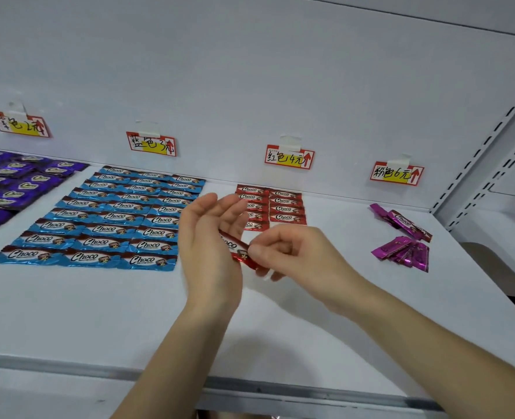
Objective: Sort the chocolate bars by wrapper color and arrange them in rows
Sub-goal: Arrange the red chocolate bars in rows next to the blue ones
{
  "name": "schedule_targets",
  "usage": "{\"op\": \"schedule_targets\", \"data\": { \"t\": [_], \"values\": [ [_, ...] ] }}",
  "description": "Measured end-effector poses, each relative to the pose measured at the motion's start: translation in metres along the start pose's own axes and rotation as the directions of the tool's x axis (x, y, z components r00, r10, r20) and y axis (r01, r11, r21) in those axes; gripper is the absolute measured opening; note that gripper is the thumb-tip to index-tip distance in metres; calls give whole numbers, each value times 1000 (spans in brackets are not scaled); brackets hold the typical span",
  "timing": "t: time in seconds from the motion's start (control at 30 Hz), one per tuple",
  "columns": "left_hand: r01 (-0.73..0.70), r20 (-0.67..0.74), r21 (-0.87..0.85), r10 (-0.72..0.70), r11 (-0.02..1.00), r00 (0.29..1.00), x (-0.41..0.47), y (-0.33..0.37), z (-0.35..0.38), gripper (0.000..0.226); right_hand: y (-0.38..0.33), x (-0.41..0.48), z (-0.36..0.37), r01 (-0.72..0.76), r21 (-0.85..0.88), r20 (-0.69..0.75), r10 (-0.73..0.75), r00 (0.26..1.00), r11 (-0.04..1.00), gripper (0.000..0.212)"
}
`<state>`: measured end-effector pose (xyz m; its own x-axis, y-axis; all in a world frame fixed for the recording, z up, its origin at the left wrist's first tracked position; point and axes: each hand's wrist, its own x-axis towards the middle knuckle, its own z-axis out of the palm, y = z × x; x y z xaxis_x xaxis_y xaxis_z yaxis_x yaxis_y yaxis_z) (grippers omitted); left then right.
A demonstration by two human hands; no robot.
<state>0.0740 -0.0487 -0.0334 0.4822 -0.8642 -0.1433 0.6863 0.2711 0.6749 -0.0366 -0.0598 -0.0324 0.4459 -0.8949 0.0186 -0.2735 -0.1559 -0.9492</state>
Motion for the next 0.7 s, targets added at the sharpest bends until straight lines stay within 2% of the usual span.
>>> {"op": "schedule_targets", "data": {
  "t": [0.1, 0.2, 0.27, 0.4, 0.7],
  "values": [
    [-3, 158, 149, -20, 989, 987, -3, -2, -4, 23, -1, -2, -8, 60, 94, -110, -50, 993, 994, 10],
    [-60, 306, 439, -86, 896, 948, -5, 1, -20, 17, -5, 0, -23, 116, 130, -195, -90, 977, 985, 12],
    [-54, 353, 524, -160, 850, 922, -8, 5, -26, 14, -5, 1, -28, 140, 107, -216, -114, 970, 984, 12],
    [-18, 373, 565, -235, 825, 898, -10, 13, -28, 13, -6, 0, -31, 176, 42, -225, -162, 961, 983, 12],
    [-39, 320, 564, -175, 825, 931, -15, 10, -27, 10, -2, -1, -34, 210, 47, -232, -194, 953, 977, 13]
  ]
}}
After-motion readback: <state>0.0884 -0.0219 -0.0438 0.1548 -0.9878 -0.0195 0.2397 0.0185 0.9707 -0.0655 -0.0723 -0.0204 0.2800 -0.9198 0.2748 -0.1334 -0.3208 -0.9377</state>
